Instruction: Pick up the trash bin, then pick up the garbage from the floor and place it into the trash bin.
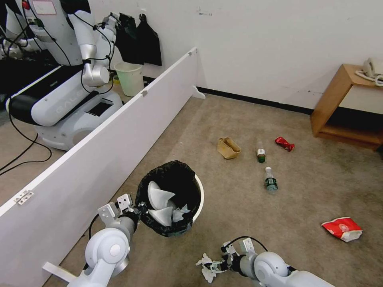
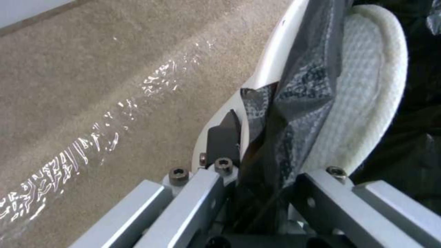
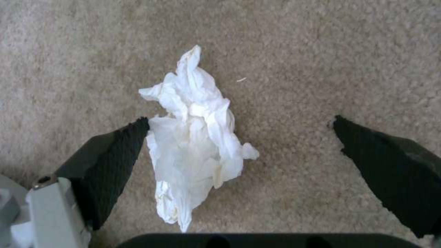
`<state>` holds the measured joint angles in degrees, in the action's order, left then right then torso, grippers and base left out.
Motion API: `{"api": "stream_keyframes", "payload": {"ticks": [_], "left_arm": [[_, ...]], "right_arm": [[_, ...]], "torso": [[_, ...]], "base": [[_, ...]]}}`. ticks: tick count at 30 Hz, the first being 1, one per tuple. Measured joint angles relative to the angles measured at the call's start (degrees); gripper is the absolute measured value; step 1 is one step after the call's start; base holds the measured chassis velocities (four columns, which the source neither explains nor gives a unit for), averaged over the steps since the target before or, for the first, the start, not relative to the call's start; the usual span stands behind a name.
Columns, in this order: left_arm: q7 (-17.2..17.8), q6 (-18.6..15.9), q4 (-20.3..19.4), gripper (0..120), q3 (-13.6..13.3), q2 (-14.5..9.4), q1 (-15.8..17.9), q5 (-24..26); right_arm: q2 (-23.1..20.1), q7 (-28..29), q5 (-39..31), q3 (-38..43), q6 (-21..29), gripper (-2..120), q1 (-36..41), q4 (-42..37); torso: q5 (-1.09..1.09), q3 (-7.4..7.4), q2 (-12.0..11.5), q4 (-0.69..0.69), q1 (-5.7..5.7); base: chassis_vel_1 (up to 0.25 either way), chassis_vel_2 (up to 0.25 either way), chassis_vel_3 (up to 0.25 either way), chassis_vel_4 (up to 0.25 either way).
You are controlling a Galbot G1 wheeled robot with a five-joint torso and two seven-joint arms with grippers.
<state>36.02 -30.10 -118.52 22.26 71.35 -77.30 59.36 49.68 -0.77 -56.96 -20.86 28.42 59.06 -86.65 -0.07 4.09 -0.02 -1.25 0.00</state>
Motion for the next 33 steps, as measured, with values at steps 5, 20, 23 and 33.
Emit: {"api": "stream_keyframes", "payload": {"ticks": [5,20,23,33], "left_arm": [[0.0,0.0,0.1,2,-0.1,0.0,0.1,0.0],[-0.1,0.1,0.4,2,-0.1,-0.1,0.3,0.1],[-0.1,0.1,0.4,2,-0.1,0.0,0.3,0.1],[-0.2,0.1,0.4,2,-0.1,0.2,0.2,0.0]], "right_arm": [[0.1,0.0,0.0,-0.1,-0.1,99,0.1,0.0],[0.1,0.7,-0.3,-0.7,-0.4,99,0.2,0.0],[0.1,1.1,-0.4,-0.9,-0.5,99,0.2,-0.3],[-0.2,1.5,-0.7,-0.9,-0.6,99,0.4,-0.9]], "torso": [[0.01,0.0,0.0,0.01,0.0],[0.04,0.0,0.0,0.01,0.0],[0.06,0.01,0.0,0.01,0.0],[0.1,0.02,0.0,0.04,0.01]], "base": [[0.0,0.0,0.0,0.0],[0.0,0.0,0.0,0.0],[0.0,0.0,0.0,0.0],[0.0,0.0,0.0,0.0]]}}
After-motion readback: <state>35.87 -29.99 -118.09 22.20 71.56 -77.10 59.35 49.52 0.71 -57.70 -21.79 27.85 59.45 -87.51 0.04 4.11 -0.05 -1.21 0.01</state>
